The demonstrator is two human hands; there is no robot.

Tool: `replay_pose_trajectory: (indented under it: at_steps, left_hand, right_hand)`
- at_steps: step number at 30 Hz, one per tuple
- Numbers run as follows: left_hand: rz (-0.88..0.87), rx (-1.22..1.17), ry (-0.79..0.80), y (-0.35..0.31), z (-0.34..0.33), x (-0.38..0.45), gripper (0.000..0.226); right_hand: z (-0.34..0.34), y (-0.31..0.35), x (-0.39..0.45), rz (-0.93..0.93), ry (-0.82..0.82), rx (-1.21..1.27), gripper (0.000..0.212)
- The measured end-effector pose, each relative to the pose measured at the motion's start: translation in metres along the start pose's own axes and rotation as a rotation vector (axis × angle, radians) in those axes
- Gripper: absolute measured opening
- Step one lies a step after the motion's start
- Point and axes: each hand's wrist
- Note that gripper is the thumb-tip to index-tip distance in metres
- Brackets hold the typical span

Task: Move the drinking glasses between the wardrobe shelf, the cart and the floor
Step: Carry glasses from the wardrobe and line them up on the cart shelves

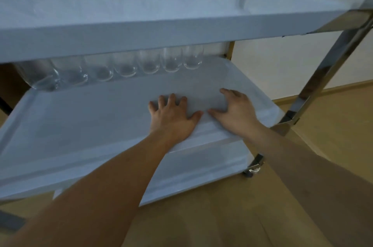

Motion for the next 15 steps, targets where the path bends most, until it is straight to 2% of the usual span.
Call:
replay_pose_trajectory:
  at_steps: [3, 7, 10, 15]
  left_hand:
    - [-0.002, -0.065, -0.015, 0.003, 0.008, -0.003, 0.065]
    - [-0.147, -0.137, -0.060, -0.006, 0.031, -0.038, 0.052]
    - [-0.179, -0.134, 0.090, -0.017, 0.058, -0.072, 0.058]
    - [-0.190, -0.117, 0.305, -0.034, 0.134, -0.111, 0.059]
  right_hand:
    - [0.003, -0.001, -0.027, 0.020, 0.031, -0.057, 0.069]
    - [0.016, 0.000, -0.071, 0.023, 0.133, -0.092, 0.067]
    - [0.036, 0.005, -0.097, 0.000, 0.262, -0.130, 0.072]
    - [0.100, 0.027, -0.131, -0.100, 0.345, -0.077, 0.075]
Point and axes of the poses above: each hand's wrist, its own x-axis towards the middle knuckle, its own z-axis out of the back of the hand, y = z × x, and after that the axes turned 1 degree about -y, right-handed
